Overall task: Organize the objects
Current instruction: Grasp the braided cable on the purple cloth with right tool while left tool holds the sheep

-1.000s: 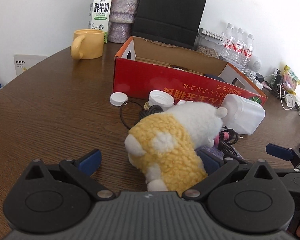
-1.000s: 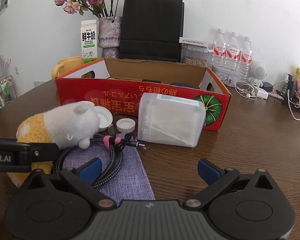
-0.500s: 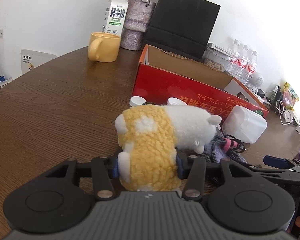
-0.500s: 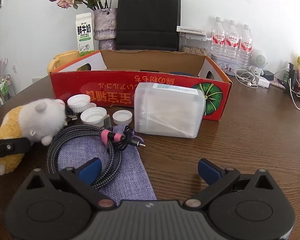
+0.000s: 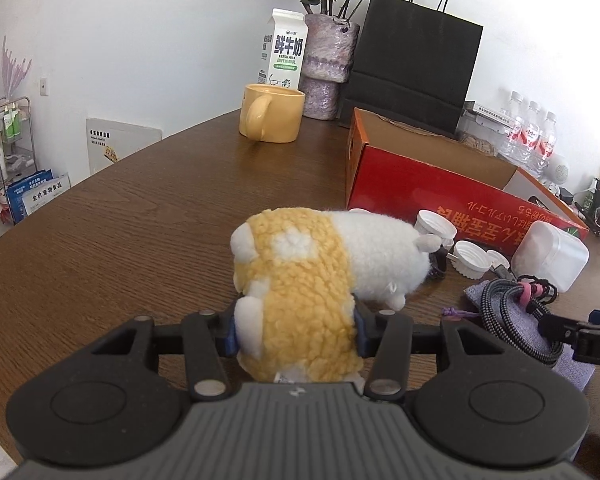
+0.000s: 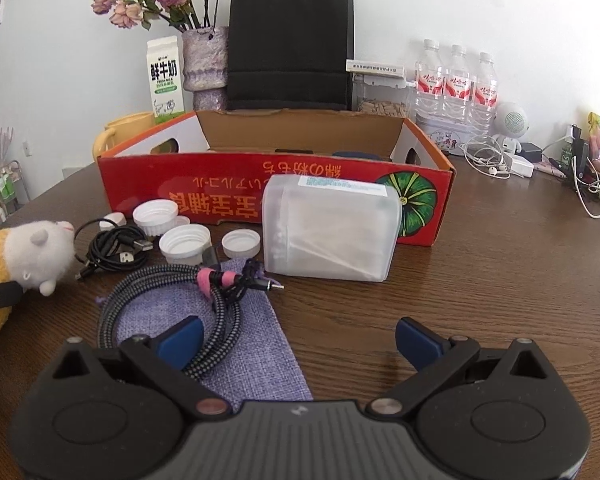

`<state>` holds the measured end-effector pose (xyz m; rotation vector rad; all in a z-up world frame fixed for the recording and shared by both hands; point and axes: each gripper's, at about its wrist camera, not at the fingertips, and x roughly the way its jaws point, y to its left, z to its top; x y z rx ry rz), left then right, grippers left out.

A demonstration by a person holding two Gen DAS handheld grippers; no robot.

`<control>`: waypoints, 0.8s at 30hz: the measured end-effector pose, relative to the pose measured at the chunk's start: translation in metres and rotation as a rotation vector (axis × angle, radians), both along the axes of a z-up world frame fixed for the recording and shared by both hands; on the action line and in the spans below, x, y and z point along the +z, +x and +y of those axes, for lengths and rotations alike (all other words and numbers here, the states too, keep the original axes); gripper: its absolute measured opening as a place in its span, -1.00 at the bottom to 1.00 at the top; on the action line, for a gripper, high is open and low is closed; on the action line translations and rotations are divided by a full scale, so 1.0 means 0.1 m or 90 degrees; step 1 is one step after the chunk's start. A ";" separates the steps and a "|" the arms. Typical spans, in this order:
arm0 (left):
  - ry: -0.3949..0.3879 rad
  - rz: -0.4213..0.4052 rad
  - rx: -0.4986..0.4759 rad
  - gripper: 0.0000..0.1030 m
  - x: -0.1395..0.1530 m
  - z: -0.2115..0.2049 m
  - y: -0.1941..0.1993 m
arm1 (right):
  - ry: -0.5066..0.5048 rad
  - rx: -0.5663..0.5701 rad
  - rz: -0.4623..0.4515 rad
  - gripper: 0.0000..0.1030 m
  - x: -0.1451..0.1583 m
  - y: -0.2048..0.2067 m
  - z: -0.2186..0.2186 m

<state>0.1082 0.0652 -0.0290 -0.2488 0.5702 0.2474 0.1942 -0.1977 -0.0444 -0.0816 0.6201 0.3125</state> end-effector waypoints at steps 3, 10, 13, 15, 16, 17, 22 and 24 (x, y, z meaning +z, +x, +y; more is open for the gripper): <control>0.019 -0.008 -0.004 -0.01 -0.03 -0.03 -0.01 | 0.029 0.010 -0.032 0.99 0.06 -0.10 -0.04; 0.021 -0.007 -0.011 0.05 -0.03 -0.04 -0.01 | 0.047 0.085 -0.019 0.99 0.11 -0.21 0.19; 0.022 -0.006 -0.020 0.18 -0.03 -0.05 -0.01 | 0.031 0.098 0.004 0.99 0.07 -0.18 0.35; 0.018 -0.006 -0.031 0.28 -0.03 -0.05 0.00 | 0.032 0.103 0.024 0.99 0.05 -0.13 0.43; 0.017 -0.006 -0.033 0.30 -0.03 -0.05 0.00 | 0.032 0.106 0.031 0.99 0.04 -0.11 0.46; 0.017 -0.007 -0.034 0.30 -0.03 -0.05 0.00 | 0.029 0.107 0.034 0.99 0.04 -0.10 0.50; 0.016 -0.007 -0.036 0.31 -0.03 -0.04 0.00 | 0.000 0.109 0.046 0.99 0.01 -0.04 0.64; 0.016 -0.007 -0.036 0.31 -0.03 -0.04 0.00 | -0.015 0.103 0.052 0.99 -0.02 -0.01 0.69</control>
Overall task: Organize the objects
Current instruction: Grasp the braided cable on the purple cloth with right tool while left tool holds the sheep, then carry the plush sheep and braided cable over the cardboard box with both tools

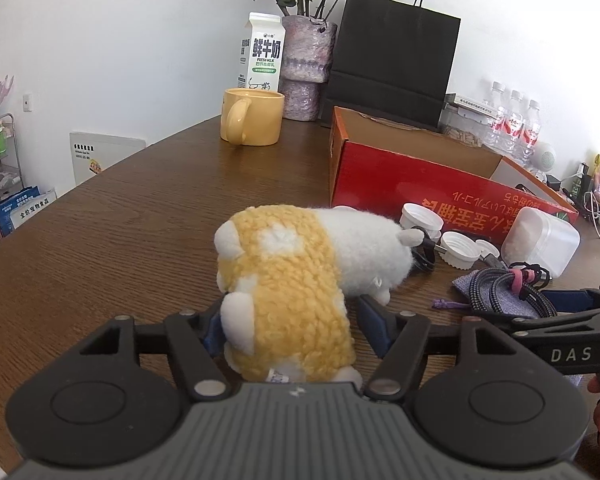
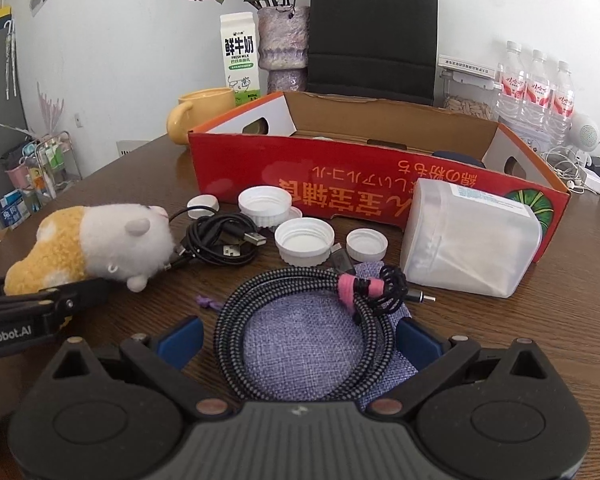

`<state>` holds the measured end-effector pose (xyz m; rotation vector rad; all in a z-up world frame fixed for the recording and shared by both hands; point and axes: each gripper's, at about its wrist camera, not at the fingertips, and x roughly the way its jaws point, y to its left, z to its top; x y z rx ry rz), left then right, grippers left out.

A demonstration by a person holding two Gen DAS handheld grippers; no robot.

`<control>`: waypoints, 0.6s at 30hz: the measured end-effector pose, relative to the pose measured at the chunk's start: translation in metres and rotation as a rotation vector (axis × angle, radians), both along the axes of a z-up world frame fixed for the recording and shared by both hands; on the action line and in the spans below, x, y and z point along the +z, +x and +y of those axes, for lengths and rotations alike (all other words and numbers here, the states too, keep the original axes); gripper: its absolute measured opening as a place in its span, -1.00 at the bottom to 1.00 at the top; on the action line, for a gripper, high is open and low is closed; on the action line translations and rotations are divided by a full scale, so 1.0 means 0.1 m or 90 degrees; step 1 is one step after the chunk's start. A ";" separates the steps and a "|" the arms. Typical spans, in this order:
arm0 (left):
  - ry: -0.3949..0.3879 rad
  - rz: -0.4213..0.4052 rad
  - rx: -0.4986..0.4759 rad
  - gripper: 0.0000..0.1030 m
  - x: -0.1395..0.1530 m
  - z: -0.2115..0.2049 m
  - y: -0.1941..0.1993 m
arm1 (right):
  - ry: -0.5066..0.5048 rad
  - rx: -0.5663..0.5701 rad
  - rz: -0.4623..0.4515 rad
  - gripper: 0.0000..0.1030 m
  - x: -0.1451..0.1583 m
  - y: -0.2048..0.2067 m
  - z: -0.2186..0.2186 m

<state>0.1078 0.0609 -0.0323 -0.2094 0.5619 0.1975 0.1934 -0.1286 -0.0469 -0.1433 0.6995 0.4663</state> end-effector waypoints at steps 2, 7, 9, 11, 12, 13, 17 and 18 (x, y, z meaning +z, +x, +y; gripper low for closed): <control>-0.001 0.000 -0.001 0.32 0.00 0.00 0.00 | -0.010 -0.004 -0.009 1.00 -0.03 0.00 0.02; -0.001 -0.001 -0.004 0.32 0.00 -0.01 0.00 | 0.003 -0.010 -0.015 0.90 -0.03 -0.01 -0.02; -0.001 -0.001 -0.004 0.32 0.00 -0.01 0.00 | 0.017 -0.010 -0.020 0.78 -0.01 -0.03 -0.06; -0.001 -0.001 -0.004 0.32 0.01 -0.01 0.00 | 0.030 -0.012 -0.019 0.77 0.00 -0.04 -0.09; -0.002 -0.001 -0.004 0.31 0.01 0.00 0.00 | 0.037 -0.013 -0.021 0.76 0.01 -0.05 -0.10; -0.002 -0.001 -0.004 0.32 0.01 -0.01 0.00 | 0.044 -0.016 -0.026 0.76 0.02 -0.06 -0.12; 0.000 0.000 -0.004 0.32 0.01 -0.01 0.00 | 0.060 -0.021 -0.056 0.75 0.06 -0.14 -0.18; 0.002 0.000 -0.004 0.32 0.00 -0.01 -0.01 | 0.062 -0.021 -0.066 0.75 0.07 -0.17 -0.19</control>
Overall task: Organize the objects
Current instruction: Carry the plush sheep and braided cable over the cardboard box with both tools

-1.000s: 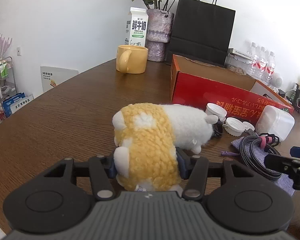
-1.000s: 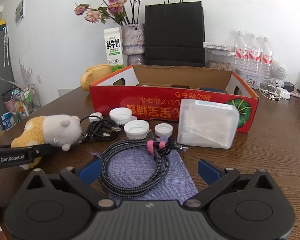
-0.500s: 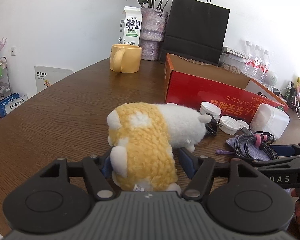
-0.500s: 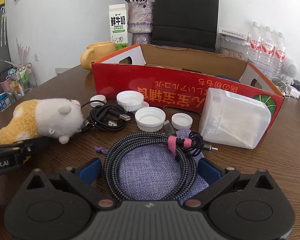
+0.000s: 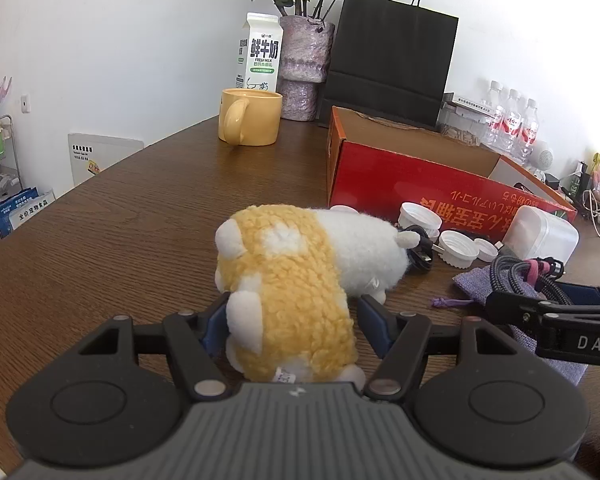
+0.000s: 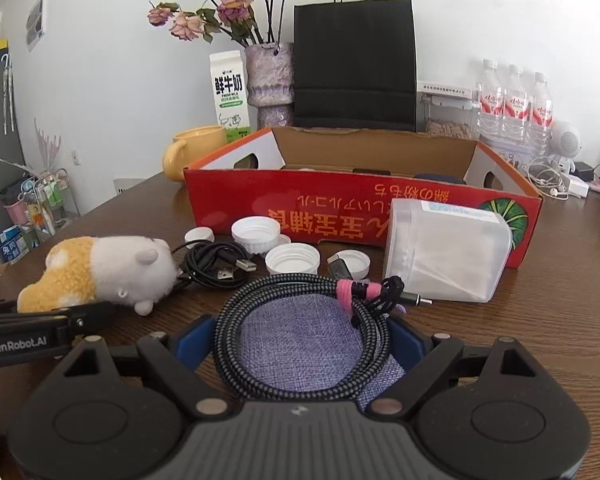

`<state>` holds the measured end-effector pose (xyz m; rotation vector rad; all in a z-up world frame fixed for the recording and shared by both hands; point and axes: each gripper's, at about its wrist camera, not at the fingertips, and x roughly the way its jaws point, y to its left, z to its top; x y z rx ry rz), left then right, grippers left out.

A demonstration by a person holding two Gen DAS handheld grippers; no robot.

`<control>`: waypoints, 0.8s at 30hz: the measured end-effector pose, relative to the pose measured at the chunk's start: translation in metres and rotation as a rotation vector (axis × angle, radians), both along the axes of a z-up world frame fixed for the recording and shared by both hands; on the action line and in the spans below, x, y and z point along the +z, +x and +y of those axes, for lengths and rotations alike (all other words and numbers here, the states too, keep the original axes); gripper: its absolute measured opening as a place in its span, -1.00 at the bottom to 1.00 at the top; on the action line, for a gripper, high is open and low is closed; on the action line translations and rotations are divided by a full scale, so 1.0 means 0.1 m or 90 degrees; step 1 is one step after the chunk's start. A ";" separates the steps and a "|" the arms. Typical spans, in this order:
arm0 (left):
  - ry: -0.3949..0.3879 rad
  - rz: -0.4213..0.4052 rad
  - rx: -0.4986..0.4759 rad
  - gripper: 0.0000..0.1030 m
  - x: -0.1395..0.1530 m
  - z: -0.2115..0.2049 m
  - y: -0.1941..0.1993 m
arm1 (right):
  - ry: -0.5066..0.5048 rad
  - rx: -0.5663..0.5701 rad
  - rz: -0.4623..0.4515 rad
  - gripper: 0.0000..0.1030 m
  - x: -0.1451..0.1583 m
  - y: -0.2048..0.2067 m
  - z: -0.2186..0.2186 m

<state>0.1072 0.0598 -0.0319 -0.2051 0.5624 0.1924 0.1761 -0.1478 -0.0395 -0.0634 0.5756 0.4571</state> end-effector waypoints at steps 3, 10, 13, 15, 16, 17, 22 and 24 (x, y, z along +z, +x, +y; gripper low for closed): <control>0.001 0.000 0.000 0.30 0.00 0.00 0.00 | 0.007 0.000 -0.034 0.75 0.04 -0.10 -0.03; 0.006 -0.007 0.021 -0.01 -0.01 0.00 -0.02 | 0.016 0.001 -0.087 0.75 0.12 -0.28 -0.10; 0.010 -0.011 0.042 -0.02 0.00 0.00 -0.04 | 0.025 -0.002 -0.097 0.75 0.15 -0.30 -0.16; 0.006 -0.013 0.043 -0.02 0.02 0.01 -0.05 | 0.028 -0.007 -0.102 0.75 0.17 -0.30 -0.19; 0.006 -0.015 0.043 -0.03 0.03 0.00 -0.05 | 0.030 -0.009 -0.103 0.75 0.17 -0.29 -0.21; 0.005 -0.020 0.042 -0.03 0.05 0.00 -0.06 | 0.033 -0.010 -0.102 0.75 0.18 -0.28 -0.23; 0.013 -0.056 0.034 -0.03 0.21 -0.08 -0.10 | 0.048 -0.011 -0.120 0.75 0.26 -0.25 -0.33; 0.019 -0.073 0.029 -0.03 0.30 -0.12 -0.08 | 0.049 -0.009 -0.130 0.75 0.32 -0.22 -0.35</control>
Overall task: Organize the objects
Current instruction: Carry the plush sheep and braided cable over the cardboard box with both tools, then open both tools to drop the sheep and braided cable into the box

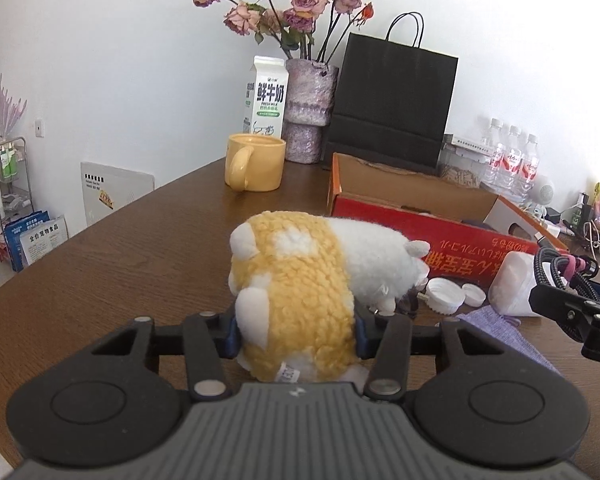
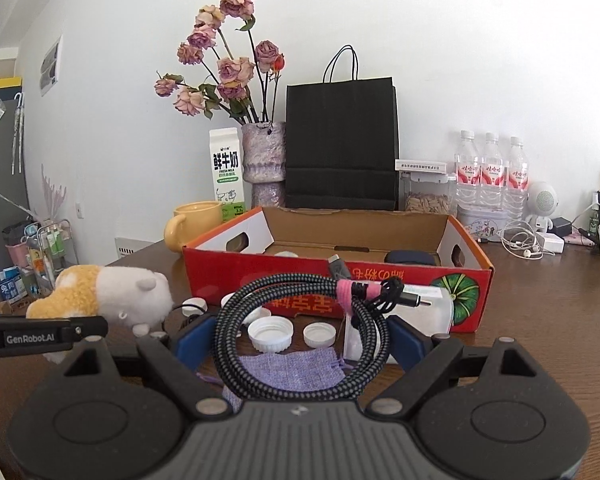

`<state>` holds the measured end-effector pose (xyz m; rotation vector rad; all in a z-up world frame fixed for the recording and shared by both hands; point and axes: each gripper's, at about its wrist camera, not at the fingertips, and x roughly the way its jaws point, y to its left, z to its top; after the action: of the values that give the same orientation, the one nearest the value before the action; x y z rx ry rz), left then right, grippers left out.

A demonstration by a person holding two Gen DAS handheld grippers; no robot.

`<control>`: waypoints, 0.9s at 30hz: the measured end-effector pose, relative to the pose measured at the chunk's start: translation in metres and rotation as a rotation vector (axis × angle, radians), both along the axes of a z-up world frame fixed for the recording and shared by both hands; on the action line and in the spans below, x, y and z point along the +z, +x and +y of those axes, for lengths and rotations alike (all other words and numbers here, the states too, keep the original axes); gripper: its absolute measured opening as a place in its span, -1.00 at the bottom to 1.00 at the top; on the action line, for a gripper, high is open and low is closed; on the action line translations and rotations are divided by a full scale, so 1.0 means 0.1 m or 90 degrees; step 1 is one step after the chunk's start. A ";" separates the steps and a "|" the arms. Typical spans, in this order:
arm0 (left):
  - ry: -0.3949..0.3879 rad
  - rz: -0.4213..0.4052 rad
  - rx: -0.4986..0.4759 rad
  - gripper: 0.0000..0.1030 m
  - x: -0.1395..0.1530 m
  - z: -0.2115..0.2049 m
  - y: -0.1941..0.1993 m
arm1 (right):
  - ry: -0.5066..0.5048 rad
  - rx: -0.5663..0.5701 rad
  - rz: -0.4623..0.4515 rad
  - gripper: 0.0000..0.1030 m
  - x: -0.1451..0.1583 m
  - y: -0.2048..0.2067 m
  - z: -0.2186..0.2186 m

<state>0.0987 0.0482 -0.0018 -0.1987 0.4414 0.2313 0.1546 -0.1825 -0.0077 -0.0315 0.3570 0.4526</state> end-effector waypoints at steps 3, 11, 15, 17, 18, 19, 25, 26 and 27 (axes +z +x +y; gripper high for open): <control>0.008 -0.024 -0.012 -0.02 0.15 -0.06 0.07 | -0.002 0.001 -0.019 0.75 0.12 0.09 -0.02; 0.013 -0.077 -0.035 -0.02 0.45 -0.20 0.49 | -0.015 -0.010 -0.067 0.75 0.41 0.48 0.03; 0.001 -0.097 -0.043 -0.02 0.53 -0.24 0.76 | -0.024 -0.012 -0.066 0.75 0.45 0.74 0.09; -0.004 -0.097 -0.048 -0.02 0.54 -0.26 0.90 | -0.031 -0.013 -0.062 0.75 0.45 0.89 0.12; -0.006 -0.094 -0.051 -0.02 0.55 -0.27 0.98 | -0.036 -0.013 -0.062 0.75 0.45 0.96 0.14; -0.008 -0.093 -0.055 -0.02 0.56 -0.28 1.06 | -0.040 -0.014 -0.062 0.75 0.45 1.04 0.16; 0.015 -0.082 -0.062 -0.02 0.58 -0.33 1.53 | -0.061 -0.014 -0.051 0.75 0.46 1.48 0.29; 0.020 -0.077 -0.060 -0.02 0.57 -0.34 1.61 | -0.065 -0.015 -0.044 0.75 0.45 1.55 0.30; 0.023 -0.069 -0.059 -0.02 0.56 -0.34 1.69 | -0.067 -0.018 -0.038 0.75 0.44 1.63 0.33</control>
<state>0.2682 0.0141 0.0541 -0.1546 0.3372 0.1369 0.3172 -0.1496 0.0362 -0.1425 0.3213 0.4045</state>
